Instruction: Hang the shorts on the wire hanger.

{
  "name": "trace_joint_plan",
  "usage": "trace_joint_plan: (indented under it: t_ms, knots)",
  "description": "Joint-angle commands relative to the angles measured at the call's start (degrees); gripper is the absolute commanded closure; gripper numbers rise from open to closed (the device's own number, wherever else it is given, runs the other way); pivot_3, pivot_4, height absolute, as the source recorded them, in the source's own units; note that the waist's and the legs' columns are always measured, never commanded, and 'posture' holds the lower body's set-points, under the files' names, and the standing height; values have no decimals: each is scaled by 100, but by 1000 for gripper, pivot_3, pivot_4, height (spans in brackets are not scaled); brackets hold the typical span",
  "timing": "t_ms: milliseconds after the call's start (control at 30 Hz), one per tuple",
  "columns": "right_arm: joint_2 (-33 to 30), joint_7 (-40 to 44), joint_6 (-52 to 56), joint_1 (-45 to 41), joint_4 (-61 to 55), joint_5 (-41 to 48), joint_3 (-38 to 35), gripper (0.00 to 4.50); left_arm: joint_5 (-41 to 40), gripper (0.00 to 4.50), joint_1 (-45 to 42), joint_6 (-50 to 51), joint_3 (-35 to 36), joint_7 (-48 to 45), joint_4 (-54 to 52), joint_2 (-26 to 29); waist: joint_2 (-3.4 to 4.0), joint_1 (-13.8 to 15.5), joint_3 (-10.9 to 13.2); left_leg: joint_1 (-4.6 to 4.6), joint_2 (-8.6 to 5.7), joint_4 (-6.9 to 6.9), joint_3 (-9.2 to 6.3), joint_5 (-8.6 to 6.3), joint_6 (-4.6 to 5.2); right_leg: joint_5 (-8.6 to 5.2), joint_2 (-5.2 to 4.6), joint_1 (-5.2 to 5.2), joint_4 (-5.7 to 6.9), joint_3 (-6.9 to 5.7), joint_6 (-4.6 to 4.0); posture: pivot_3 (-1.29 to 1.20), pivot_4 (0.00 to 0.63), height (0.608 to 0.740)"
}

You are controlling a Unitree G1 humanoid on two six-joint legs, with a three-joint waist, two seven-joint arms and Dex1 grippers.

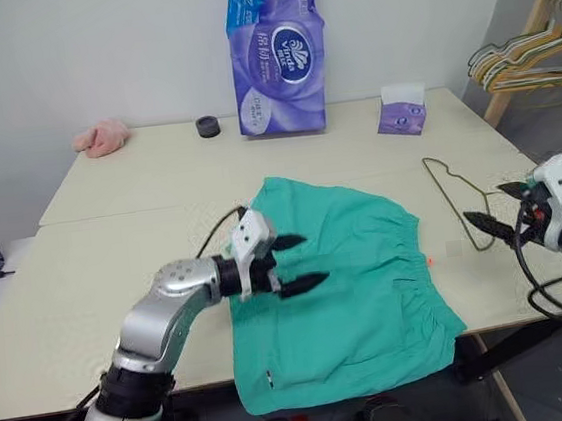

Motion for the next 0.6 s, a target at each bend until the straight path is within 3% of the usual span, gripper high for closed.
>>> trace_joint_plan:
  t_ms: [33,233,500,600]
  knots:
    - [111,-590,436,-685,1118,-478,264,0,224,77,-254,-227,-171,-44,123,-2,3,-40,-2,0,-1,-2,1,0,0,0,0,-3,2,2,0,-120,60,740]
    - [322,-537,297,-1642,2925,-959,893,0,500,77,-421,-620,-336,-312,345,99,6,-69,-3,-13,-4,-18,7,-1,1,1,1,-26,3,8,-3,-115,55,740]
    - [587,-419,503,-2397,4398,-1017,908,0,393,77,-498,-732,-333,-442,194,-76,5,-158,-3,-16,-6,-12,4,-1,1,2,0,-19,2,7,1,-104,53,740]
    - [595,-371,699,-2522,4791,-1050,917,592,357,0,-552,-840,-313,-472,191,-183,3,-174,-4,-11,-6,-9,4,-1,1,4,0,-13,3,7,4,-105,52,740]
